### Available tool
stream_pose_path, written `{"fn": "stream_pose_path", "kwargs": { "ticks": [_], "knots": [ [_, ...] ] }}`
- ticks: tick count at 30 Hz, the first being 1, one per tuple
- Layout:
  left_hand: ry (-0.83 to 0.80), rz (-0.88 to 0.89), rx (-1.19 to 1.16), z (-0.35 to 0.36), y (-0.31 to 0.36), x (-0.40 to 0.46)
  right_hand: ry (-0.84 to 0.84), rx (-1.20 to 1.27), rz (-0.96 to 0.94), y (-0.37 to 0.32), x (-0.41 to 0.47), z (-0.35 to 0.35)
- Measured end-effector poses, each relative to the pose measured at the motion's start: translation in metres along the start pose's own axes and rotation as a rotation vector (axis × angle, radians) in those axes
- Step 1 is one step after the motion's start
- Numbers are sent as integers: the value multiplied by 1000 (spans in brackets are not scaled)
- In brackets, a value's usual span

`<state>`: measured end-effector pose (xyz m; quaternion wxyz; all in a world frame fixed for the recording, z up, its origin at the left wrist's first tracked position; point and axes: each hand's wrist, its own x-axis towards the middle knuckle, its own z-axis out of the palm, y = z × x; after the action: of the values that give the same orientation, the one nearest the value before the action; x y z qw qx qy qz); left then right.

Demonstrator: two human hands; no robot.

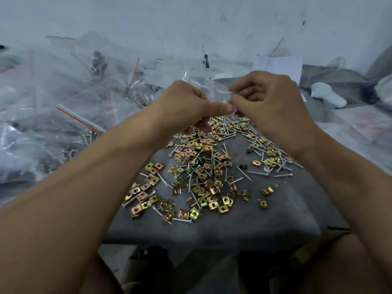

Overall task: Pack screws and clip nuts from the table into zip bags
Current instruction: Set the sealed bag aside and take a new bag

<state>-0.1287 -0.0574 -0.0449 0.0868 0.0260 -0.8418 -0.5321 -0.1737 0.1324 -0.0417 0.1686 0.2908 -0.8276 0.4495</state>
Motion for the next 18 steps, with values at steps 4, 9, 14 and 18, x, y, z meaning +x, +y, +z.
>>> {"fn": "stream_pose_path", "kwargs": {
  "ticks": [4, 9, 14, 18],
  "knots": [
    [273, 122, 243, 4, -5, -1, -75, -262, -182, -3, -2, 6],
    [256, 205, 231, 0, -7, 1, 59, -214, -212, -5, 0, 11],
    [292, 162, 226, 7, -6, 1, 199, -102, -162, 7, 1, 6],
    [275, 132, 74, 13, 4, 0, 171, 16, -157, 10, 3, 4]
  ]
}}
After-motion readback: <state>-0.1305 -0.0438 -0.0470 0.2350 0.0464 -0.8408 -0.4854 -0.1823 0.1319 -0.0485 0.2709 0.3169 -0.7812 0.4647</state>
